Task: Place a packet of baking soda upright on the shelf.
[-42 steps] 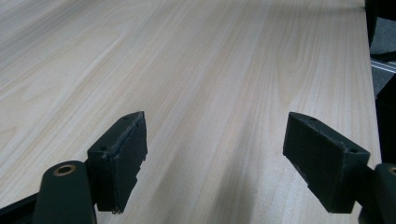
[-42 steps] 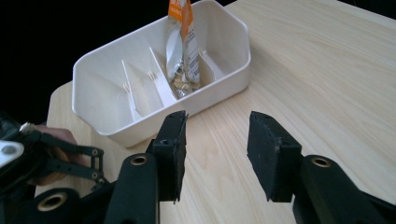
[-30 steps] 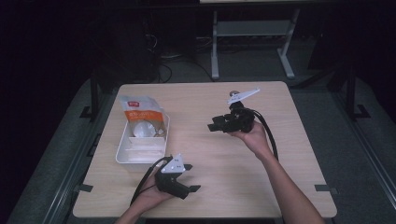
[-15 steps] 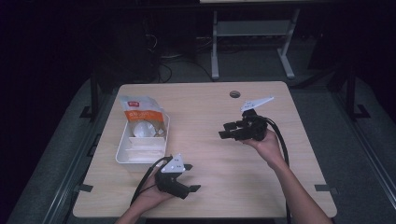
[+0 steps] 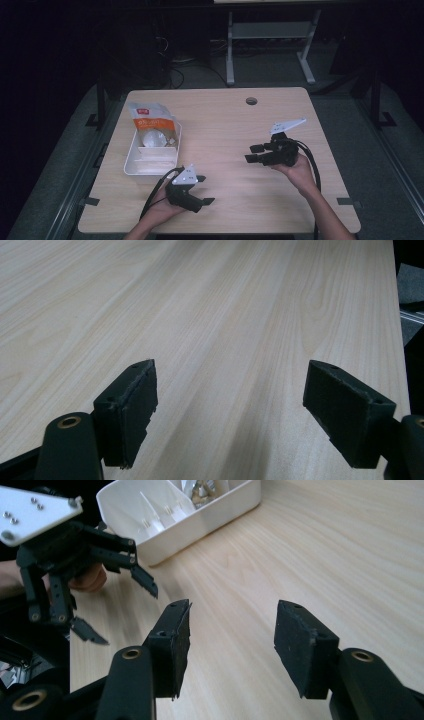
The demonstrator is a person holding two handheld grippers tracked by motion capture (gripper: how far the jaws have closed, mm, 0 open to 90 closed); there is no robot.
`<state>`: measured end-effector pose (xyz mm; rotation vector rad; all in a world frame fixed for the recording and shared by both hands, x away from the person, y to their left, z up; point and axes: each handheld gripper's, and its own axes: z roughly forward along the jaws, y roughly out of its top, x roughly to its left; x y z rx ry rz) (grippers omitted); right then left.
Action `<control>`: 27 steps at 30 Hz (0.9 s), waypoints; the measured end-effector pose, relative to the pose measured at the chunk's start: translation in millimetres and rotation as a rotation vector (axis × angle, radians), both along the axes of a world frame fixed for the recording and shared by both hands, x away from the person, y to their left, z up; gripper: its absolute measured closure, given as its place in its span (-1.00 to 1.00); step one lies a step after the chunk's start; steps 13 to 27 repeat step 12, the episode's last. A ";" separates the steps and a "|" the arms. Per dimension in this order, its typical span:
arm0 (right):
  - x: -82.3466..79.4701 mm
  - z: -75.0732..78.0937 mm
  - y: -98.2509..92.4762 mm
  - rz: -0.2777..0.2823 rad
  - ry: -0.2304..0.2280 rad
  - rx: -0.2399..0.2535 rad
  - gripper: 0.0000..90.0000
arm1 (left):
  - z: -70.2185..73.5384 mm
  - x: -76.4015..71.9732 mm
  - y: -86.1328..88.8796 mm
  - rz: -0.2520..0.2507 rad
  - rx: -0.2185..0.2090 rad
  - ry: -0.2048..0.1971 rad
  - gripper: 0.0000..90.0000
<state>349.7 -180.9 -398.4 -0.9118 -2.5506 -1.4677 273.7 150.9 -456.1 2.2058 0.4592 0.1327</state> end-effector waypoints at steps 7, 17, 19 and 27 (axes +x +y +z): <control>-15.3 -11.6 -8.6 -0.005 0.017 -0.011 0.00 | -0.2 0.3 0.4 0.005 -0.007 0.005 -0.52; -32.3 -24.5 -15.1 -0.025 0.017 -0.029 -0.10 | 0.0 0.8 1.2 0.006 -0.010 0.010 -0.53; -32.3 -24.5 -15.1 -0.025 0.017 -0.029 -0.10 | 0.0 0.8 1.2 0.006 -0.010 0.010 -0.53; -32.3 -24.5 -15.1 -0.025 0.017 -0.029 -0.10 | 0.0 0.8 1.2 0.006 -0.010 0.010 -0.53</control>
